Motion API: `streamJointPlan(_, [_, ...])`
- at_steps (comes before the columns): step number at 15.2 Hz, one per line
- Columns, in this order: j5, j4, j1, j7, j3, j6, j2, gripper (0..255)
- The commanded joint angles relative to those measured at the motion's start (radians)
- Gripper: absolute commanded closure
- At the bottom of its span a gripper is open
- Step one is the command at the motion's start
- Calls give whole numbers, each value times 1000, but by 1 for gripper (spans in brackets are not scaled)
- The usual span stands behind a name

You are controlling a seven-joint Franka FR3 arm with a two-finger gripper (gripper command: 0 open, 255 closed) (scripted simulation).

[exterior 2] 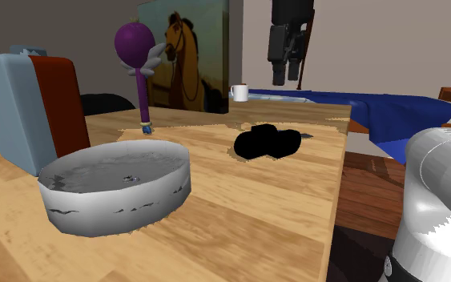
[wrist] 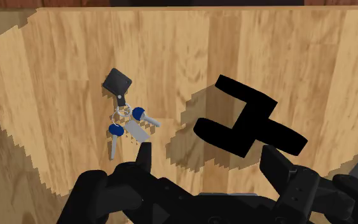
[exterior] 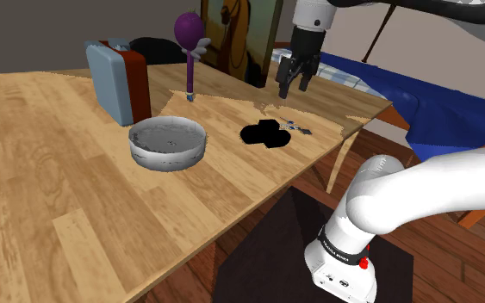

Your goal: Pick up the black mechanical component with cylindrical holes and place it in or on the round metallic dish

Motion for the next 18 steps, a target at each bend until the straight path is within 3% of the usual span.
streamJointPlan(1, [0, 0, 0, 0, 0, 0, 0, 0])
streamJointPlan(9, [138, -189, 48, 131, 78, 156, -27, 0])
streamJointPlan(18, [140, -298, 49, 130, 79, 253, -38, 0])
